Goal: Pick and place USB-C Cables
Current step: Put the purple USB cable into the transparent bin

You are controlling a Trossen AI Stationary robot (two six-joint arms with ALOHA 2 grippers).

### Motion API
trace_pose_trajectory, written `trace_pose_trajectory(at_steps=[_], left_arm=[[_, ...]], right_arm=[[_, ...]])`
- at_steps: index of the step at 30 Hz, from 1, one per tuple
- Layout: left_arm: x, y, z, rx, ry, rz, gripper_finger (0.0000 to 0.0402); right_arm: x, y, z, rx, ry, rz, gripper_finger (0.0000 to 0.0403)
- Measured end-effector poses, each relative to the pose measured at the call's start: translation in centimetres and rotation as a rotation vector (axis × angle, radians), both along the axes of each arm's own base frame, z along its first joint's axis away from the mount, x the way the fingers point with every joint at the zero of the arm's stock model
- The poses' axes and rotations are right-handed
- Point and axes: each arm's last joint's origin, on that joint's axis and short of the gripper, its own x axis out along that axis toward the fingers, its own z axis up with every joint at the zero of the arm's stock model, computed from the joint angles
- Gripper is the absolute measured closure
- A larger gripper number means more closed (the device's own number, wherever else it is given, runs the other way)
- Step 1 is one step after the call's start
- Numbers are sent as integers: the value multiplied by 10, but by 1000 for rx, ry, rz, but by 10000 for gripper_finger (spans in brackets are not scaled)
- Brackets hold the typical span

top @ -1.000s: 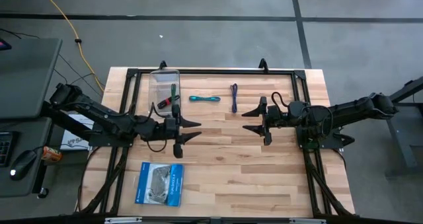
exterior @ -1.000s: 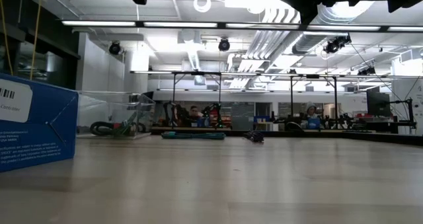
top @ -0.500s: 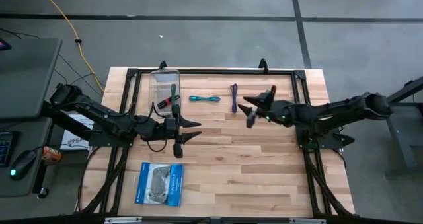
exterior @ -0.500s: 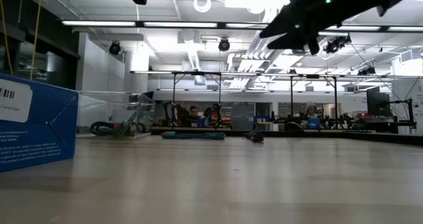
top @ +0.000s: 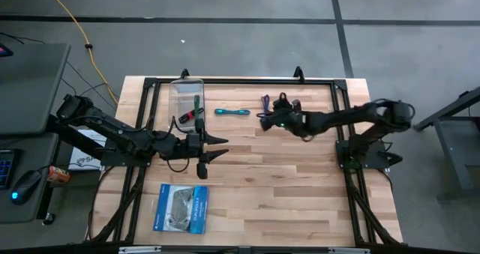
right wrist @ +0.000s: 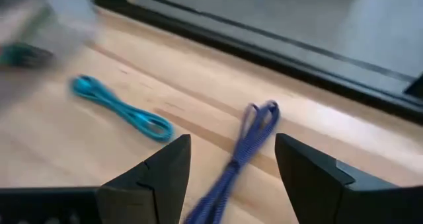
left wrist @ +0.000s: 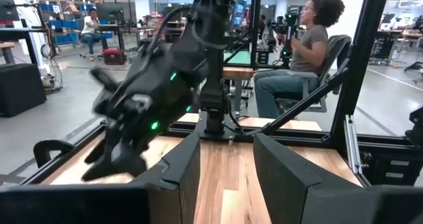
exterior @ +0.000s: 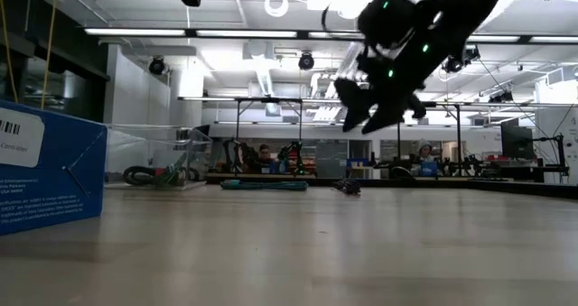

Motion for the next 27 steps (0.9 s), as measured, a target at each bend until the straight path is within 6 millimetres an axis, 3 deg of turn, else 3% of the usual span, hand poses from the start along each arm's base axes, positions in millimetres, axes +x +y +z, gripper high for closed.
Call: trace_pose_trajectory(at_steps=[12,27], left_arm=[[0,0,0,0,0,0,279],[0,0,0,0,0,0,279]], right_arm=[[18,-32,-59,98,27,-101,192],[22,-38,-82,136,2,-142,192]])
